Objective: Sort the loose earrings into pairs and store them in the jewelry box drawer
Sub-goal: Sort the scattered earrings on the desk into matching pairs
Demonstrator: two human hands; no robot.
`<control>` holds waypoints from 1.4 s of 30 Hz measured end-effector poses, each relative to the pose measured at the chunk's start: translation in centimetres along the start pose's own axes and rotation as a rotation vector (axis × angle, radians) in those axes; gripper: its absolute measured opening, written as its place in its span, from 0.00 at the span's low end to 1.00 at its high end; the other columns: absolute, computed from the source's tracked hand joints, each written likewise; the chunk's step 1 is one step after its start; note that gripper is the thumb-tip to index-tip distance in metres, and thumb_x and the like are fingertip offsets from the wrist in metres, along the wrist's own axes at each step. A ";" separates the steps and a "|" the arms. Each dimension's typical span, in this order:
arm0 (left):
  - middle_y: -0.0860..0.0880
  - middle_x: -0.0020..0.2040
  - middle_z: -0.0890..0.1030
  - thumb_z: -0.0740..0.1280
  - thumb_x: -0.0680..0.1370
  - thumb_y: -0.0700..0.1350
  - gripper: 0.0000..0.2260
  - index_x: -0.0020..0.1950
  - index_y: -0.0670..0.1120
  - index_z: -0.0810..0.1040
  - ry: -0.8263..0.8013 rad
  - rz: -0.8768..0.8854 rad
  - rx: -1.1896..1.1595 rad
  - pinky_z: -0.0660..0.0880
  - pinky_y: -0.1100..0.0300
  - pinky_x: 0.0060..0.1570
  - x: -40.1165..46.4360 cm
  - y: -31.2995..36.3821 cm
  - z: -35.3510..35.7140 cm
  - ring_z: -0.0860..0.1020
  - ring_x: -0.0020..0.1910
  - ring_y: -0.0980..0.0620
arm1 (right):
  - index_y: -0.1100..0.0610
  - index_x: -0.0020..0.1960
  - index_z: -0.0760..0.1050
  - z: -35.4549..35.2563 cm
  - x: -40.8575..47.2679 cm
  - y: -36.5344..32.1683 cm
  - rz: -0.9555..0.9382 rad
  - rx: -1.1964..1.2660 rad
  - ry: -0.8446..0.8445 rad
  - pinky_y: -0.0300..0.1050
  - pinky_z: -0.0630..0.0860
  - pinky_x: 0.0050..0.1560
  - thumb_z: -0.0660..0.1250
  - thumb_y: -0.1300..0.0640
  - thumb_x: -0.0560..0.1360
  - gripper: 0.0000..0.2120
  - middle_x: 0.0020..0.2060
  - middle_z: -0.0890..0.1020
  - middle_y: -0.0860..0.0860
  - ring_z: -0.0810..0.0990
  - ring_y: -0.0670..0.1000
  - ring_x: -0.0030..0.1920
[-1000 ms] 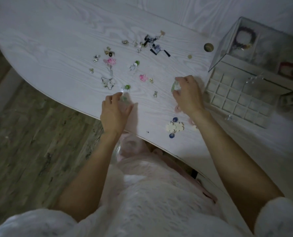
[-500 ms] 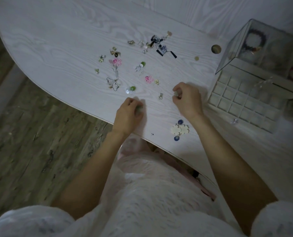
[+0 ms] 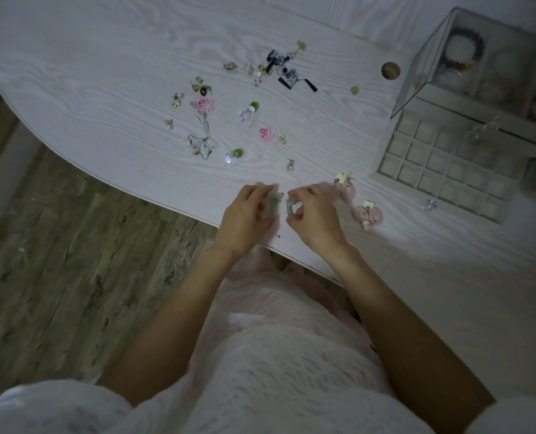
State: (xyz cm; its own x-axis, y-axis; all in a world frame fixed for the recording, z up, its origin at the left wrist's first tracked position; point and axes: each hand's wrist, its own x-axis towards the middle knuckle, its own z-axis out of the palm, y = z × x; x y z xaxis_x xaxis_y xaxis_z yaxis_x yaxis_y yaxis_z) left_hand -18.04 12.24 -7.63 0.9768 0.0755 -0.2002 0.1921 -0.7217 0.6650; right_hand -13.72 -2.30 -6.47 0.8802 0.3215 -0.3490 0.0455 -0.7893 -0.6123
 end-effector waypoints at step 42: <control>0.43 0.44 0.79 0.66 0.74 0.40 0.06 0.50 0.42 0.77 0.093 0.036 0.293 0.68 0.55 0.34 7.3 -3.0 -5.9 0.76 0.43 0.42 | 0.60 0.56 0.73 -0.5 17.0 -9.0 -0.316 -0.434 -0.023 0.49 0.73 0.45 0.62 0.62 0.77 0.08 0.57 0.72 0.59 0.73 0.58 0.52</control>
State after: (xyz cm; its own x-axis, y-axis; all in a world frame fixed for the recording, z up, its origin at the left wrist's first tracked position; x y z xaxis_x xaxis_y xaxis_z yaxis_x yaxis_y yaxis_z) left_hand -10.88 19.06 -6.83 0.9895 0.0995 -0.1044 0.1352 -0.8916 0.4323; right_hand 1.11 9.99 -6.52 0.7818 0.5857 -0.2138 0.5017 -0.7945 -0.3422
